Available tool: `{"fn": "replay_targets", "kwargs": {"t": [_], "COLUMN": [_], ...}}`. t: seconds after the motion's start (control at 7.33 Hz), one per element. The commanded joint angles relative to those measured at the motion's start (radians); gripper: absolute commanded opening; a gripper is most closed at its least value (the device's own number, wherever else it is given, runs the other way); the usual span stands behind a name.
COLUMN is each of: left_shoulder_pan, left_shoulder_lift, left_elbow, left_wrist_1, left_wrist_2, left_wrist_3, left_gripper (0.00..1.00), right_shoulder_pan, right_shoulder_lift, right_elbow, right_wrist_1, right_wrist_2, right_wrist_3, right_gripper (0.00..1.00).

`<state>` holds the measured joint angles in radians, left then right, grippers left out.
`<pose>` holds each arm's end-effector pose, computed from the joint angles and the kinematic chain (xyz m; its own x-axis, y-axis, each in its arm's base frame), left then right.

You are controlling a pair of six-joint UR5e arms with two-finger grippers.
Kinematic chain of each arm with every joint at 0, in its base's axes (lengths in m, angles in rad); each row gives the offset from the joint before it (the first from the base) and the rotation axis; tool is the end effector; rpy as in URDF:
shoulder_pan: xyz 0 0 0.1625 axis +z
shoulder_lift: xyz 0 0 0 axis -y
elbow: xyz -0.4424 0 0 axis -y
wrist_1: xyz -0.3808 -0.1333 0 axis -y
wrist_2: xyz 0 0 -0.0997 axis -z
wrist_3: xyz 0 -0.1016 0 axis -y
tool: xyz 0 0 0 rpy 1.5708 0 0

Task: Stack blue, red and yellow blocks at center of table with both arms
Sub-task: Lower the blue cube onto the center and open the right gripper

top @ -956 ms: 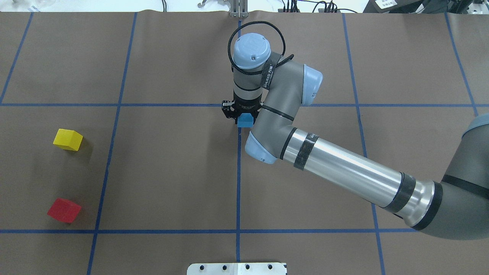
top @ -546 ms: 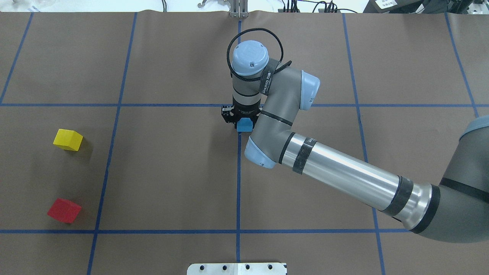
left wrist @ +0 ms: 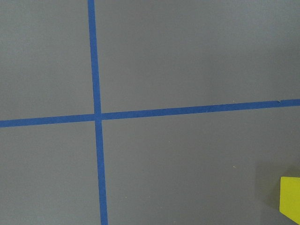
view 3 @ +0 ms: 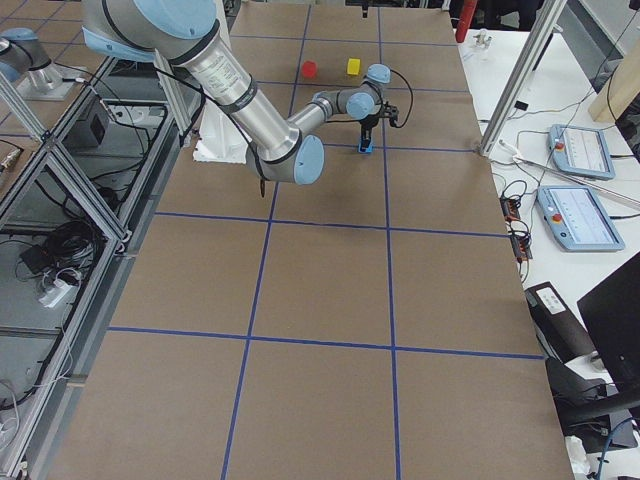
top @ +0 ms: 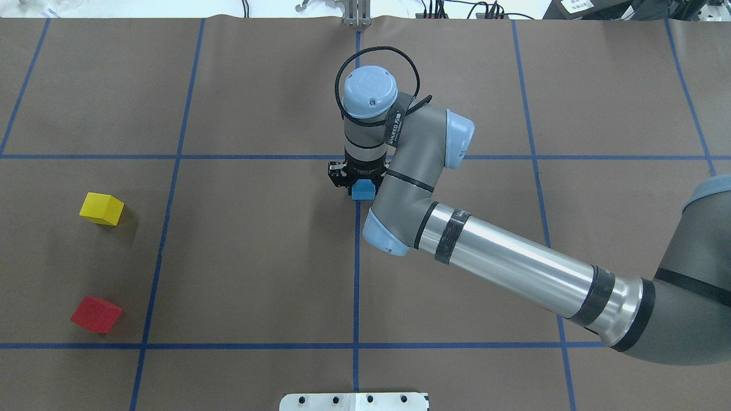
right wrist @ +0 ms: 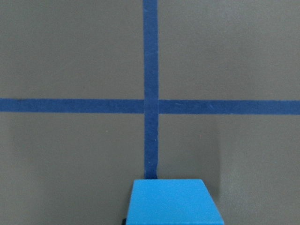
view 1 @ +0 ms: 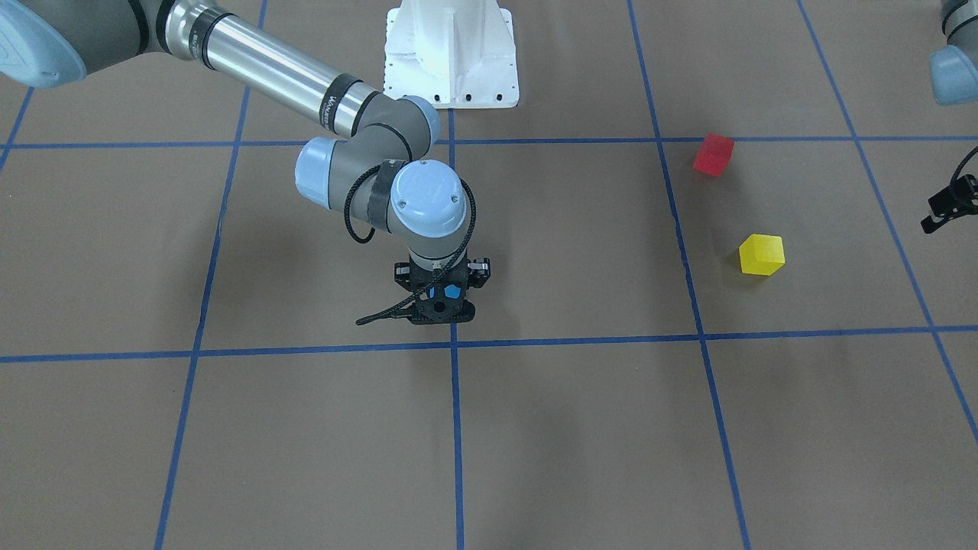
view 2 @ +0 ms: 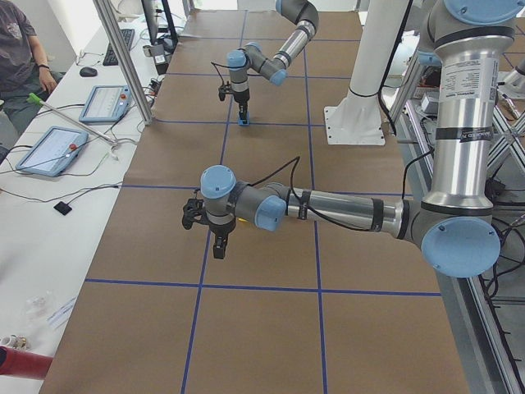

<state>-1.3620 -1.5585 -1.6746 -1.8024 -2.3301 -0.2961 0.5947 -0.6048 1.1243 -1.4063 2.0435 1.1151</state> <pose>0.0399 -0.4942 0.6083 0.6927 0.0777 -0.7170 0.0058 0.9936 0.1132 -0.6378 -0.5365 0.2321 0.6911 -0.0056 0.7227 0.0486 0.9981 -0.0388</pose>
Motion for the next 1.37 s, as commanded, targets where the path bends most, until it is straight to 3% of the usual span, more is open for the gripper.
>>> {"fn": "replay_targets", "kwargs": {"t": [0.0,0.41,0.55,0.68,0.96,1.23], "left_shoulder_pan": [0.000,0.000,0.000,0.000,0.000,0.009], "left_shoulder_lift": [0.002,0.002,0.002,0.002,0.000,-0.018], "left_elbow": [-0.001,-0.001,-0.001,-0.002,-0.004,-0.010], "left_wrist_1": [0.000,0.000,0.000,0.000,0.000,0.002], "left_wrist_2": [-0.002,-0.002,-0.002,-0.002,0.000,0.000], "left_wrist_3": [0.000,0.000,0.000,0.000,-0.002,-0.055], "left_gripper": [1.00,1.00,1.00,1.00,1.00,1.00], "right_shoulder_pan": [-0.001,-0.010,-0.016,-0.022,-0.022,-0.009], "right_shoulder_lift": [0.006,0.007,0.007,0.008,0.013,0.008], "right_elbow": [0.000,0.000,0.000,0.000,0.002,0.064], "right_wrist_1": [0.000,0.000,0.000,-0.002,0.000,-0.011], "right_wrist_2": [-0.002,-0.008,-0.031,-0.043,-0.048,-0.019], "right_wrist_3": [0.009,0.020,0.034,0.049,0.048,0.049], "right_gripper": [0.00,0.00,0.30,0.99,1.00,1.00]}}
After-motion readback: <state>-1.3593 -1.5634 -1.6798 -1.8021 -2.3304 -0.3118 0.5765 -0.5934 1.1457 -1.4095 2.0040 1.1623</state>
